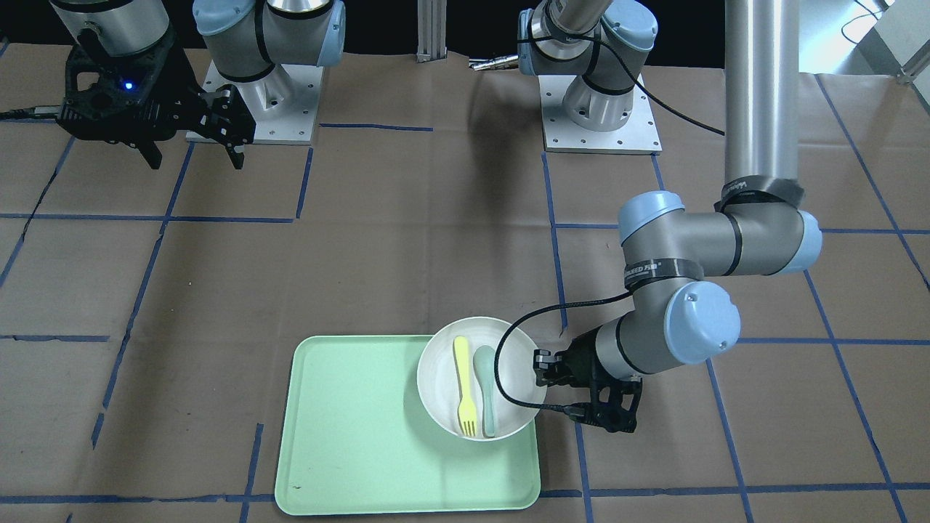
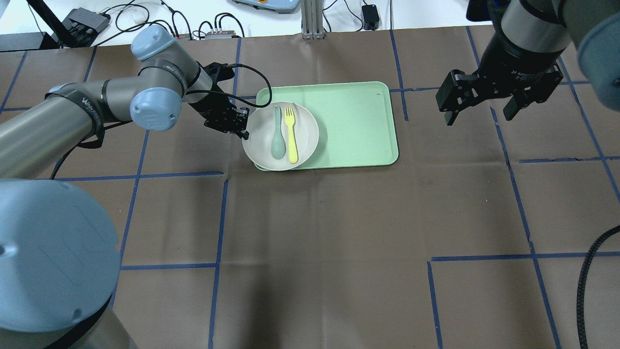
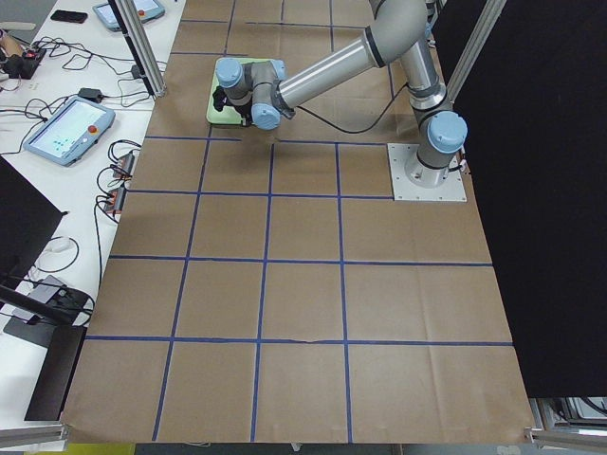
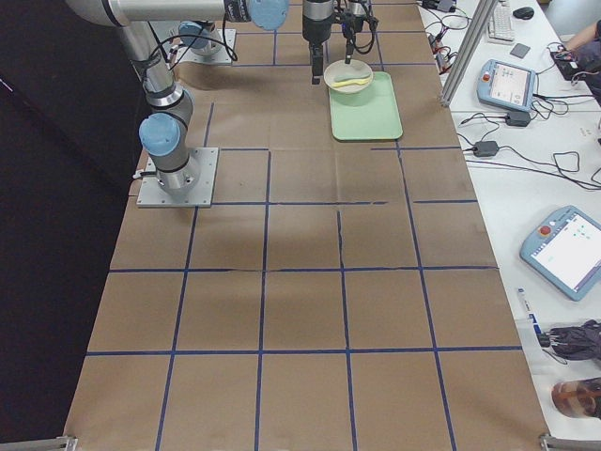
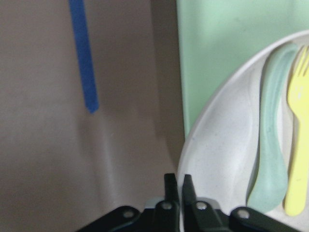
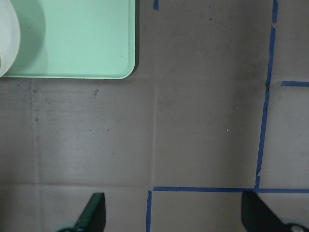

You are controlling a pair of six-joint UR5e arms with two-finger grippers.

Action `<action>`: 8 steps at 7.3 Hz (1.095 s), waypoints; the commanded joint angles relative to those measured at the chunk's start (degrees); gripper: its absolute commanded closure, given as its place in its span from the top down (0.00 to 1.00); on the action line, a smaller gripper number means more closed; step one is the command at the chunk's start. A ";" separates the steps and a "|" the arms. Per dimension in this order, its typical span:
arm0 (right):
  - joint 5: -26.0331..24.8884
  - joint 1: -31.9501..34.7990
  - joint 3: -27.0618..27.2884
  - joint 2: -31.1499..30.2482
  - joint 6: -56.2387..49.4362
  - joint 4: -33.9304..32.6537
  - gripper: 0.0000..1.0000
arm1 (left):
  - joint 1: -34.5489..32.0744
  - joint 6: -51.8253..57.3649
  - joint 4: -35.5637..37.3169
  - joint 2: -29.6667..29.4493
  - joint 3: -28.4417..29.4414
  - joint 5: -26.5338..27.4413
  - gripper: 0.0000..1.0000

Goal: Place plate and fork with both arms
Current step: 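Carry the plate with the left gripper onto the light-green tray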

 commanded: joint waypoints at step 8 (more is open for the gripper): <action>0.00 0.00 -0.03 0.00 0.00 0.00 1.00 | -6.47 -8.79 -9.22 -11.45 17.93 2.00 0.02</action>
